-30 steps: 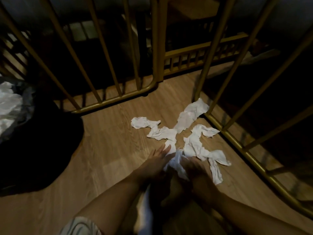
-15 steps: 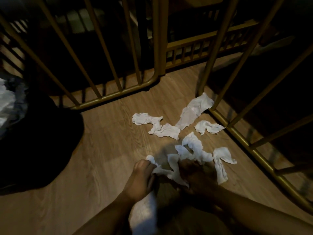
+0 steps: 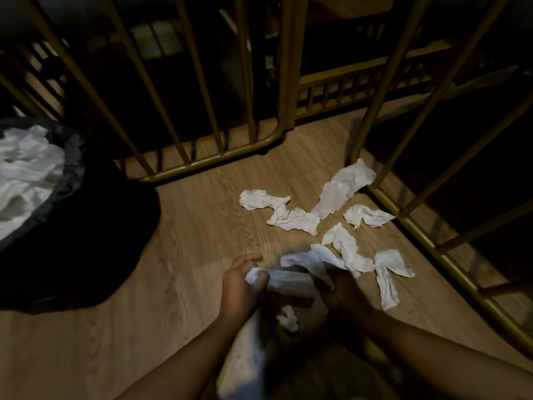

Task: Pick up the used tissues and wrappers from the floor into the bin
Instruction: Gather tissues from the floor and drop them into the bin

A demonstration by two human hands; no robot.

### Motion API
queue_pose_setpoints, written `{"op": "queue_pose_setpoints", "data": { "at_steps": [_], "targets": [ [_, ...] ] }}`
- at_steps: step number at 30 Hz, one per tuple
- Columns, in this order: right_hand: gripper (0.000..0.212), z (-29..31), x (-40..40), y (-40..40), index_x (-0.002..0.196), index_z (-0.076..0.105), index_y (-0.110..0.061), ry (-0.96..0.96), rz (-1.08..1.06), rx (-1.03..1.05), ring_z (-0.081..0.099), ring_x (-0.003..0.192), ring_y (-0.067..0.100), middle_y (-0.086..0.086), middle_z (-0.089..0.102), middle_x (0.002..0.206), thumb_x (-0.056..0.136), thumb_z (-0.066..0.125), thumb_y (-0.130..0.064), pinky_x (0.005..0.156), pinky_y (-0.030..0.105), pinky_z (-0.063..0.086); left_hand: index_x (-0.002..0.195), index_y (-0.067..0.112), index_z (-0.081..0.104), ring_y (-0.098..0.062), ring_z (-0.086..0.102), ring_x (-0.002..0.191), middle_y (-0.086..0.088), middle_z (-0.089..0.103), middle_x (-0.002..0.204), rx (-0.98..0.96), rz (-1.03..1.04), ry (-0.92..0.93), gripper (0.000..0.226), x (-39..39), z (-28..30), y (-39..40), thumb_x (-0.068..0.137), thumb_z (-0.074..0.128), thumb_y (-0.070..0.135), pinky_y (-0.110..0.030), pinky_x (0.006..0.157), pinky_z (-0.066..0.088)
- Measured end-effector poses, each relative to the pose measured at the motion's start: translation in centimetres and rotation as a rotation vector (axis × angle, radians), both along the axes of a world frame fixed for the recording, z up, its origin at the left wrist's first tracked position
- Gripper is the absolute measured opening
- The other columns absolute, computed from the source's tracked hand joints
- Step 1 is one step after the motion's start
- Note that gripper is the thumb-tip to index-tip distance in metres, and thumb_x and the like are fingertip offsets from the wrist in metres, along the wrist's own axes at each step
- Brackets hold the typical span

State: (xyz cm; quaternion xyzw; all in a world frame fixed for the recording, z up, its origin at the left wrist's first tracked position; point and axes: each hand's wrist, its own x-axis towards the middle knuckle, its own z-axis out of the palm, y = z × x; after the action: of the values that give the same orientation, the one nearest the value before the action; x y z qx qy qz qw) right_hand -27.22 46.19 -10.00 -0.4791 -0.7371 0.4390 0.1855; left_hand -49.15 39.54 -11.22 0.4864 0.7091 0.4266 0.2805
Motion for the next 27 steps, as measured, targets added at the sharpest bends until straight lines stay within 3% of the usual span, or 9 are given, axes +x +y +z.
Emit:
{"op": "queue_pose_setpoints", "data": {
  "at_steps": [4, 7, 9, 13, 16, 19, 21, 23, 27],
  "targets": [
    [0.033, 0.4, 0.2, 0.2, 0.119, 0.055, -0.029, 0.021, -0.054, 0.056, 0.057, 0.097, -0.013, -0.014, 0.061, 0.108, 0.094, 0.047, -0.049, 0.081, 0.004, 0.045, 0.077, 0.015, 0.062, -0.020, 0.063, 0.067, -0.004, 0.067, 0.071, -0.049, 0.302, -0.210, 0.010, -0.4, 1.1, -0.3, 0.072, 0.058, 0.023, -0.037, 0.062, 0.052],
    [0.031, 0.0, 1.0, 1.0, 0.115, 0.062, -0.022, 0.071, -0.016, 0.226, 0.059, 0.107, 0.001, -0.008, 0.061, 0.117, 0.095, 0.043, -0.035, 0.090, 0.019, 0.050, 0.088, 0.016, 0.055, -0.014, 0.060, 0.069, -0.002, 0.063, 0.076, 0.020, 0.322, -0.139, 0.008, -1.6, 1.1, -1.0, 0.080, 0.053, 0.019, -0.037, 0.063, 0.051],
    [0.034, 0.3, 1.2, 1.3, 0.095, 0.065, -0.020, 0.082, -0.028, 0.245, 0.060, 0.091, 0.009, -0.005, 0.061, 0.100, 0.095, 0.038, -0.041, 0.078, 0.029, 0.055, 0.094, 0.014, 0.053, -0.015, 0.061, 0.072, -0.002, 0.062, 0.080, 0.063, 0.288, -0.136, 0.017, -2.1, 0.9, -1.6, 0.084, 0.048, 0.025, -0.038, 0.064, 0.051],
    [0.057, 1.4, 1.0, 1.8, 0.076, 0.065, -0.025, 0.128, -0.156, 0.190, 0.061, 0.078, 0.005, -0.008, 0.062, 0.078, 0.087, 0.032, -0.071, 0.071, 0.012, 0.046, 0.092, 0.010, 0.052, -0.012, 0.057, 0.067, 0.005, 0.058, 0.076, 0.103, 0.073, -0.130, 0.041, -2.3, 0.9, -2.7, 0.086, 0.049, 0.051, -0.040, 0.061, 0.049],
    [0.068, 2.0, 0.7, 1.9, 0.069, 0.063, -0.024, 0.016, -0.188, 0.126, 0.061, 0.071, 0.013, -0.004, 0.063, 0.074, 0.075, 0.035, -0.085, 0.069, 0.030, 0.050, 0.089, 0.016, 0.061, -0.014, 0.061, 0.077, 0.004, 0.063, 0.082, 0.053, -0.139, 0.078, 0.047, -1.4, 1.3, -3.1, 0.082, 0.058, 0.063, -0.037, 0.070, 0.052],
    [0.043, 1.2, 0.7, 2.3, 0.075, 0.062, -0.029, -0.289, -0.033, 0.180, 0.053, 0.101, 0.009, -0.007, 0.059, 0.112, 0.085, 0.045, -0.068, 0.083, 0.030, 0.046, 0.098, 0.025, 0.061, -0.013, 0.058, 0.092, 0.001, 0.064, 0.098, 0.093, -0.406, 0.282, 0.031, 0.6, 0.8, -4.0, 0.082, 0.067, 0.051, -0.031, 0.084, 0.049],
    [0.017, 0.3, 0.8, 2.3, 0.089, 0.061, -0.035, -0.423, 0.138, 0.263, 0.042, 0.126, 0.011, -0.007, 0.045, 0.139, 0.088, 0.055, -0.051, 0.097, 0.031, 0.042, 0.110, 0.019, 0.061, -0.015, 0.057, 0.108, -0.004, 0.062, 0.115, 0.052, -0.497, 0.287, 0.039, 1.8, 0.0, -4.9, 0.080, 0.072, 0.040, -0.031, 0.095, 0.047],
    [0.022, -0.1, 0.5, 1.7, 0.109, 0.060, -0.034, -0.457, 0.220, 0.314, 0.048, 0.122, 0.015, -0.003, 0.048, 0.135, 0.088, 0.057, -0.042, 0.095, 0.030, 0.045, 0.108, 0.017, 0.062, -0.010, 0.054, 0.108, 0.000, 0.059, 0.115, 0.100, -0.557, 0.396, 0.032, 2.8, -0.8, -5.6, 0.081, 0.071, 0.031, -0.025, 0.096, 0.045],
    [0.025, 0.0, 0.2, -0.8, 0.117, 0.051, -0.033, -0.381, 0.229, 0.143, 0.052, 0.095, 0.003, -0.010, 0.051, 0.112, 0.094, 0.055, -0.028, 0.076, 0.016, 0.042, 0.111, 0.029, 0.061, 0.009, 0.049, 0.111, 0.020, 0.055, 0.115, 0.086, -0.443, 0.263, 0.024, 3.4, -3.3, -7.7, 0.089, 0.069, 0.022, -0.007, 0.102, 0.033]
  ]
}}
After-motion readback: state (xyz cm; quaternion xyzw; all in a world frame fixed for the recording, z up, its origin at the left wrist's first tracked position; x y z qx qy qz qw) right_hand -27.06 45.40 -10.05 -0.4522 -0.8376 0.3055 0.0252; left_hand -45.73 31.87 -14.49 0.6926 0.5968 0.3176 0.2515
